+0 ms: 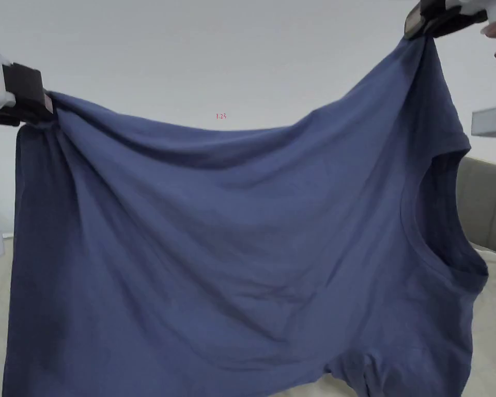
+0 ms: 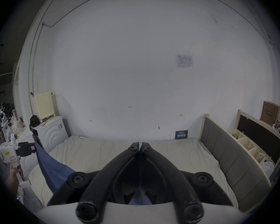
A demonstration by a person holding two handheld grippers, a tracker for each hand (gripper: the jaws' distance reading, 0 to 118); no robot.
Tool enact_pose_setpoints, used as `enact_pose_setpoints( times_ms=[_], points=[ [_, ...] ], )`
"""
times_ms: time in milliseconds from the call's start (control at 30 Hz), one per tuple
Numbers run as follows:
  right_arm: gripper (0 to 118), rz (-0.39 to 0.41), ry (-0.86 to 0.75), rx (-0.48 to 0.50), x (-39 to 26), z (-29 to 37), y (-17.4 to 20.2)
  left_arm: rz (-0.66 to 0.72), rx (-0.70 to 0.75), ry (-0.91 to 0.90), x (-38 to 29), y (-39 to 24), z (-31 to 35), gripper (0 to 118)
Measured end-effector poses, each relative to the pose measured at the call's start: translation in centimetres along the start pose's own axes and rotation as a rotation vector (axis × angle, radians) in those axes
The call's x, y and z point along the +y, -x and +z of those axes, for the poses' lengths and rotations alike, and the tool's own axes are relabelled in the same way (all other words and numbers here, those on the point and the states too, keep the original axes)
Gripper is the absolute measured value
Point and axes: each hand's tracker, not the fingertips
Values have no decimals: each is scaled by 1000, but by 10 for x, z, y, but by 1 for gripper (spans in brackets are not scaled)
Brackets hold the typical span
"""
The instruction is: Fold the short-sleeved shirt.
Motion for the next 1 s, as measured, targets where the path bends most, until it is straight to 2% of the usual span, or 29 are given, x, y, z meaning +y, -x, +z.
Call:
enact_pose_setpoints(
  times_ms=[367,533,633,800,900,1000],
  points=[
    [0,107,-133,-61,70,-68,36,-41,85,-144,59,12,-55,12],
    [0,77,-122,-26,45,-88,34,-26,104,-113,48,24,-76,12],
    [0,57,-49,-7,-4,-103,29,-11,103,-32,12,33,-90,12],
    [0,22,108,115,-141,-112,17,-2,40,149,-99,39,-99,12],
    [0,25,202,147,-233,-98,15,57,-1,232,-169,41,-87,12],
    [0,-15,260,179,-312,-67,15,88,-22,288,-231,37,-61,12]
  ],
)
